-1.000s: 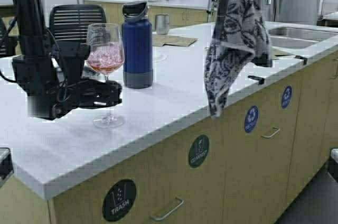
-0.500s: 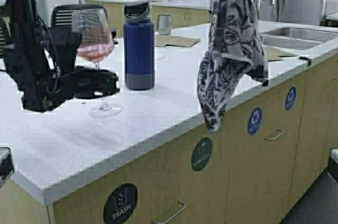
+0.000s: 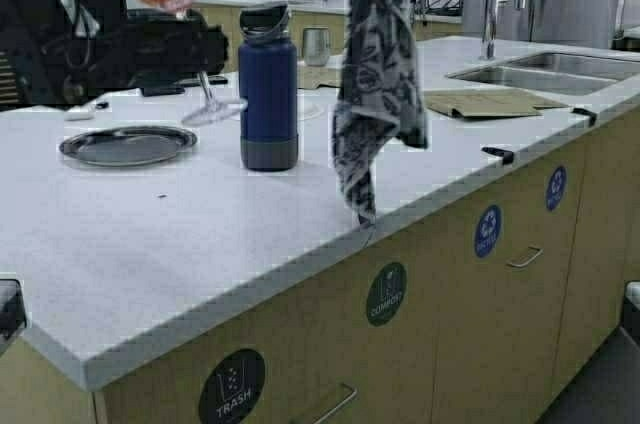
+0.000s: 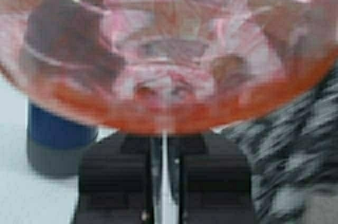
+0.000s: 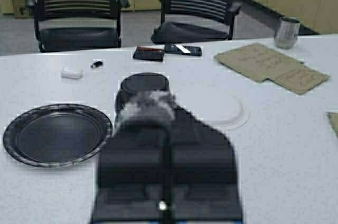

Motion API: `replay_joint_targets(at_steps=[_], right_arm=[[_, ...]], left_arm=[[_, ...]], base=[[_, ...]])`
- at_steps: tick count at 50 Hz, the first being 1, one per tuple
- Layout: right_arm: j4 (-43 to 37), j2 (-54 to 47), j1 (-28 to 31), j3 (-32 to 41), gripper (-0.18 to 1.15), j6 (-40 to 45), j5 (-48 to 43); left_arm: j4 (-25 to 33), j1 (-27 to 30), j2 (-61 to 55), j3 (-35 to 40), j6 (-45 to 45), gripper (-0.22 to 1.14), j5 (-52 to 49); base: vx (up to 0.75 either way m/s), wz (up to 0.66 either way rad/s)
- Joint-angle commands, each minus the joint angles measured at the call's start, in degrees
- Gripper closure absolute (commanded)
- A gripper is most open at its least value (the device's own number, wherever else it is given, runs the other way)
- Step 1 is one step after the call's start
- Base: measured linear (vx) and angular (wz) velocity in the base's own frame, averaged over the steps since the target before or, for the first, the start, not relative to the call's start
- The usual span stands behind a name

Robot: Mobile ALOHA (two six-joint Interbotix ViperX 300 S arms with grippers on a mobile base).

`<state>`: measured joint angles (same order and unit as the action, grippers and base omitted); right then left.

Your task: Get the cloth and wipe up the spill under the wine glass

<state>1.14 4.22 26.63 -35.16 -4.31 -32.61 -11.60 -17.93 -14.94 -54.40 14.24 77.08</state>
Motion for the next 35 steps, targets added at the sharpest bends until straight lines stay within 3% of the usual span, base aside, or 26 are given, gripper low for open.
replay_joint_targets(at_steps=[1, 20, 35], right_arm=[[-0.18, -4.75, 0.09, 6.42, 0.91, 1.23, -0.79], [0.09, -20.30, 1.23, 15.29, 0.91, 7.47, -1.41], [0.18, -31.29, 7.73, 22.15, 0.91, 9.67, -1.67]], left_arm=[[-0.18, -1.23, 8.96, -0.35, 0.44, 0.59, -4.83], [0.09, -1.58, 31.03, 1.32, 0.53, 0.59, -29.71], [0.18, -1.58, 45.26, 6.24, 0.44, 0.59, -52.12]], base=[[0.00, 0.00], [0.00, 0.00], [0.00, 0.00]])
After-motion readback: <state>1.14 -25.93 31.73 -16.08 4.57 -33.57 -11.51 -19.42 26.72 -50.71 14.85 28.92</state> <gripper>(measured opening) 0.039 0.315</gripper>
